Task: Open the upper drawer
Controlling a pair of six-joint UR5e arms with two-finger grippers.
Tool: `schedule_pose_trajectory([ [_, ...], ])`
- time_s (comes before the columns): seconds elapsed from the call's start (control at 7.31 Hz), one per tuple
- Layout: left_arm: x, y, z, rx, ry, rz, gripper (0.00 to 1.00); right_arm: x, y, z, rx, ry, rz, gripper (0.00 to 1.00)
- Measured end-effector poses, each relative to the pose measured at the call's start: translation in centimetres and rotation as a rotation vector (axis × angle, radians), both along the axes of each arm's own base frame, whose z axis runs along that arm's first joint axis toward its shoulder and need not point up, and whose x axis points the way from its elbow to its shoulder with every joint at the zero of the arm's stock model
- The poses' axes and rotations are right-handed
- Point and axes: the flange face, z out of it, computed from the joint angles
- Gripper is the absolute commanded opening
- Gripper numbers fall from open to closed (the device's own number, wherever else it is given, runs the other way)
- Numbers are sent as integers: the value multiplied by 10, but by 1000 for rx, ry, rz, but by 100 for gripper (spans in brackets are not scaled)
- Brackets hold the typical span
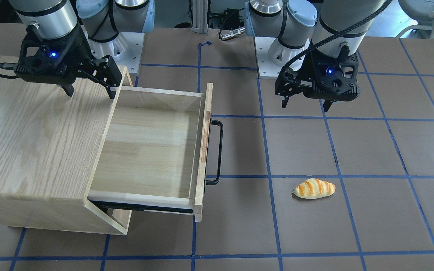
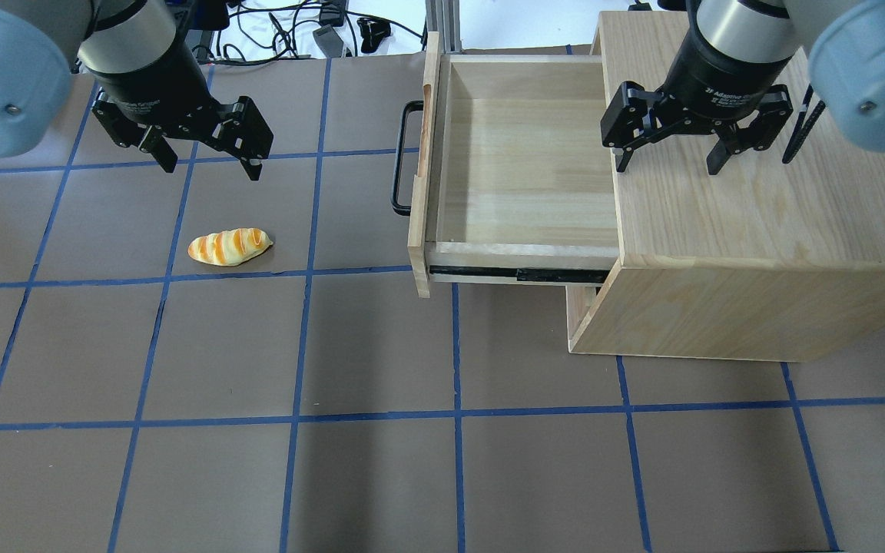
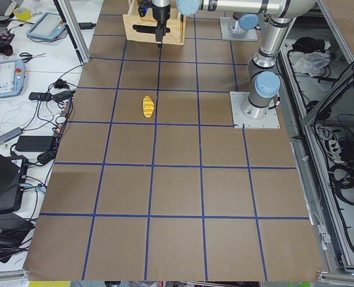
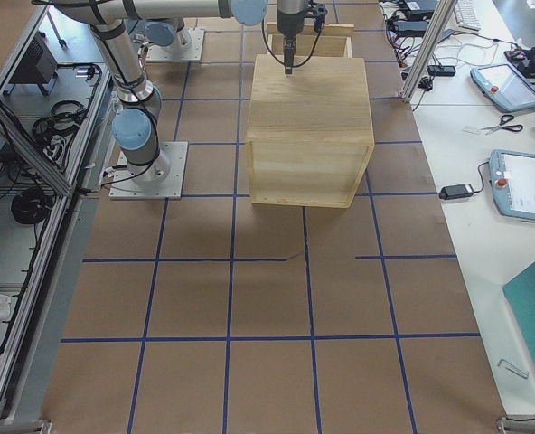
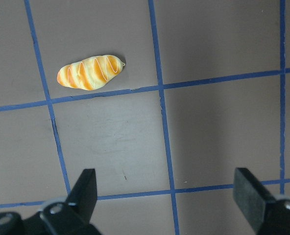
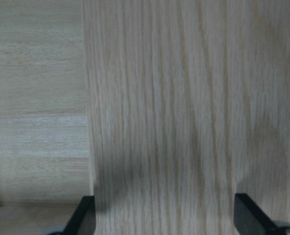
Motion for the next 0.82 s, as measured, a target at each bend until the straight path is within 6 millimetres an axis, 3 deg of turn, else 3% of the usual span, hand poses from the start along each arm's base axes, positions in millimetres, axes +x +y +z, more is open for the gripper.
schedule_pose_trajectory([
  [0.82,15,-2,4,-6,-5,26,100,0,0,0,0,0,0,100],
])
